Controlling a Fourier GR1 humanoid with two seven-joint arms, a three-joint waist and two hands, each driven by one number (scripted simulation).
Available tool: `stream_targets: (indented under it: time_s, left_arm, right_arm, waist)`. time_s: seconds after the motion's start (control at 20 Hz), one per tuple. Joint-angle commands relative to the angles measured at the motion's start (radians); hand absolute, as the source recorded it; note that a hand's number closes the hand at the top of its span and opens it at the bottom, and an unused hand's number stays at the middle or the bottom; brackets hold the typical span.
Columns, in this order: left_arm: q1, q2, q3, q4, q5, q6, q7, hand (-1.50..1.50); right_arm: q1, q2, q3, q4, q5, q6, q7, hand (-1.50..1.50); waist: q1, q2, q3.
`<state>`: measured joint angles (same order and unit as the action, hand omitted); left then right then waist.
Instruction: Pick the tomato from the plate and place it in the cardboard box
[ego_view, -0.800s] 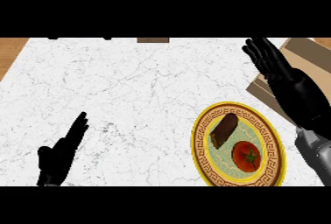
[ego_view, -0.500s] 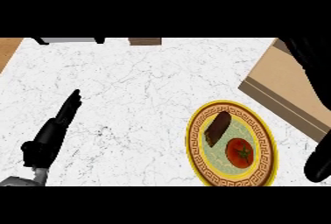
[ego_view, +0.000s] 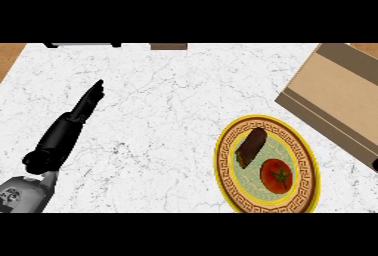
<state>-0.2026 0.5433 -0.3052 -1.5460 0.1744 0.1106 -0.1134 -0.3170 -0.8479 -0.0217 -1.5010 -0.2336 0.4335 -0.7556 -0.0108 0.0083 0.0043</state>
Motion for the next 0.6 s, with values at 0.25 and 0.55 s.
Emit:
stream_targets:
  time_s: [0.25,0.55]
  left_arm:
    - [-0.033,-0.012,0.021,0.008,-0.006,-0.027,0.005,0.0]
    - [-0.043,-0.001,0.041,-0.011,0.002,-0.04,0.061,0.0]
  right_arm:
    - [0.089,-0.117,0.064,-0.051,0.368,-0.087,-0.319,-1.5]
    - [0.17,-0.234,0.132,-0.27,0.579,-0.187,-0.2,-1.5]
  waist:
    - [0.008,-0.007,-0.003]
    - [-0.008,-0.015,-0.004]
